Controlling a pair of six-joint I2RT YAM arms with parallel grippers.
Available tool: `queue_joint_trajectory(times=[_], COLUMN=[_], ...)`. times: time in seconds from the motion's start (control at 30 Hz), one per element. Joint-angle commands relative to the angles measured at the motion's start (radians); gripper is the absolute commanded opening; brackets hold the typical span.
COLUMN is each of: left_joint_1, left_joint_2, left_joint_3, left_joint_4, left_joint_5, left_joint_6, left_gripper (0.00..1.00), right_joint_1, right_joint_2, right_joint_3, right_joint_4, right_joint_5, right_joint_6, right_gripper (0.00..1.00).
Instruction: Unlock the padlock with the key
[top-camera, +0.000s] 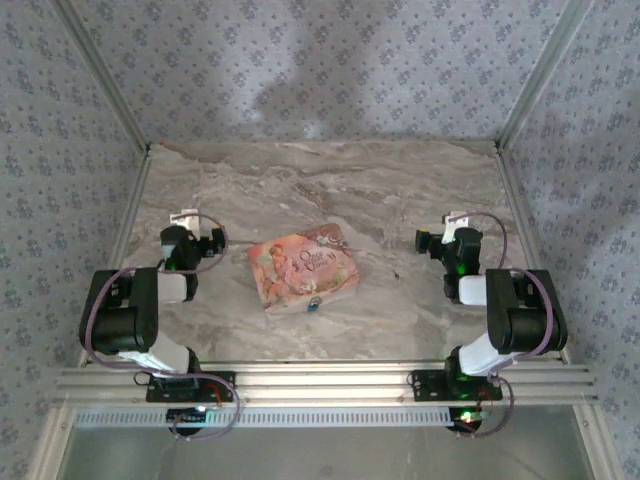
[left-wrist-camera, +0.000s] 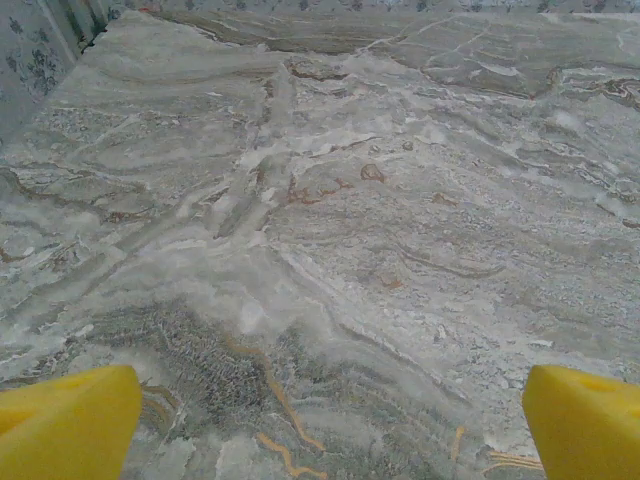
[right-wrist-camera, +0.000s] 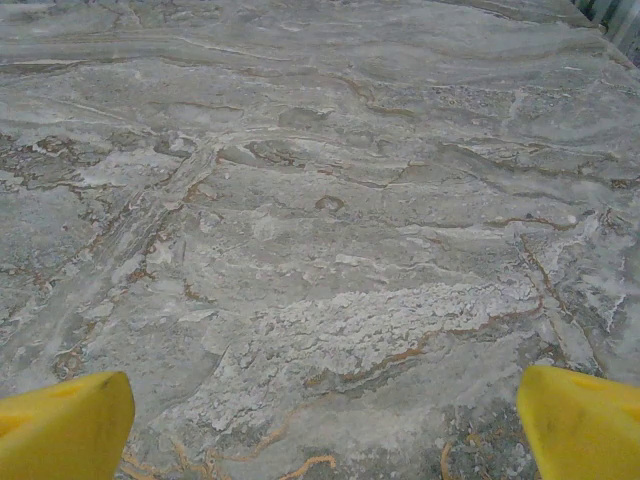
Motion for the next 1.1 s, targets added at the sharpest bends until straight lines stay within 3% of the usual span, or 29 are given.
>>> queue_joint_trajectory(times=[0.0, 0.8, 0.93, 1.07], left_joint_1=[0.0, 0.002, 0.003, 0.003], left_joint_2=[-0.003, -0.003, -0.054, -0.192], left_joint_3=[0.012, 0.011, -0.019, -0.017], left_joint_4=[0.003, 0.004, 0.025, -0.093], left_joint_5=[0.009, 0.009, -0.026, -0.043], left_joint_6=[-0.009, -0.012, -0.032, -0.033], left_gripper=[0.98, 0.98, 0.98, 0.98], right_joint_1=[0.004, -0.004, -0.005, -0.004], right_joint_2=[0.002, -0.002, -0.08, -0.206], right_joint_3=[0.022, 0.017, 0.041, 0.075], right_joint_4=[0.008, 0.01, -0.086, -0.258], right_joint_5=[0.023, 0.003, -0.013, 0.006], right_joint_6=[-0.013, -0.008, -0.013, 0.012], right_gripper=[1.0, 1.0, 1.0, 1.0])
